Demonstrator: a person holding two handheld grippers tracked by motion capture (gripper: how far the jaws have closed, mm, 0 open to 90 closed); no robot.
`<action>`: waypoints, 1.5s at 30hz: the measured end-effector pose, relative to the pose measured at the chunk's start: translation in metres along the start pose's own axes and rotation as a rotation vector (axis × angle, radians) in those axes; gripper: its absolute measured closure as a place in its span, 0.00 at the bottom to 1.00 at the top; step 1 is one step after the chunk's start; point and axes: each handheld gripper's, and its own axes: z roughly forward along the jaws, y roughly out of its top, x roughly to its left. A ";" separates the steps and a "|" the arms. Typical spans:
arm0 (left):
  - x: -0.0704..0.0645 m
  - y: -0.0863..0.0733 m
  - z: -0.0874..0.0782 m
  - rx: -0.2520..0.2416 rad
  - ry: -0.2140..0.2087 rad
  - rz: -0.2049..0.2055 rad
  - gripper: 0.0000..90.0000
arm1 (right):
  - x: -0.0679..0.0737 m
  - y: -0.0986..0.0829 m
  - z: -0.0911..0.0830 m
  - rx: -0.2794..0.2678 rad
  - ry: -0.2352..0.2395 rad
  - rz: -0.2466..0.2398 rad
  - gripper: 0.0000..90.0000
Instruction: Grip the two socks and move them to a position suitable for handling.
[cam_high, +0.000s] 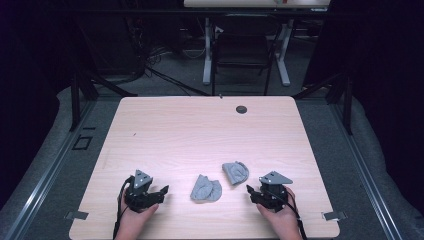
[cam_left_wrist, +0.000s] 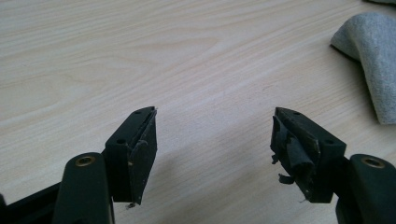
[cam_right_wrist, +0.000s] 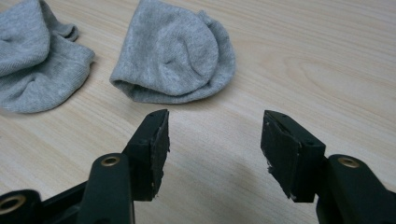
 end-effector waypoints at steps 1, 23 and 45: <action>-0.001 0.000 0.000 0.000 -0.003 0.008 0.36 | 0.000 0.000 0.000 0.000 0.000 0.000 0.46; -0.014 0.001 0.000 -0.029 -0.063 0.003 0.41 | 0.007 0.004 -0.001 -0.009 0.018 -0.011 0.52; -0.052 0.024 -0.002 -0.006 -0.114 0.108 0.59 | 0.041 0.023 -0.007 -0.030 0.093 -0.052 0.65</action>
